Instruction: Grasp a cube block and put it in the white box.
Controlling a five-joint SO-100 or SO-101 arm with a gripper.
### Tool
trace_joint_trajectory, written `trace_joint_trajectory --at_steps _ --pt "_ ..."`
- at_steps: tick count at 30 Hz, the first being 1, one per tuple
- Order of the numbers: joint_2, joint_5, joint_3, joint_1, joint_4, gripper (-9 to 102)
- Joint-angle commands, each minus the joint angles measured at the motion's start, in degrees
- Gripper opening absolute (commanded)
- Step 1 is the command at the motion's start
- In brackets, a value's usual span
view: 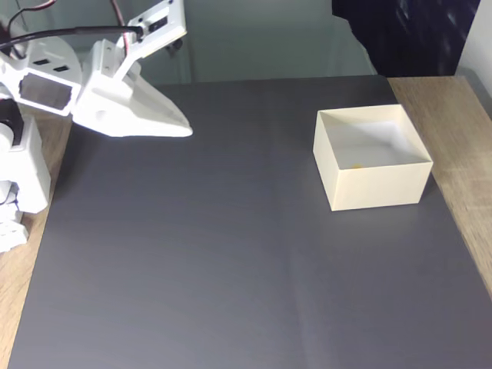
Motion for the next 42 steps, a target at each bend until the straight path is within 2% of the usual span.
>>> trace_joint_trajectory --at_steps 1,12,29,37,42 --pt "4.31 0.35 0.53 0.79 3.34 0" --pt "5.36 0.53 3.25 2.2 6.59 0" --pt "5.54 -2.46 9.84 0.7 16.96 0" --pt "5.54 -2.9 11.43 -0.53 26.81 0" --pt "5.54 -5.98 12.57 -1.49 26.81 1"
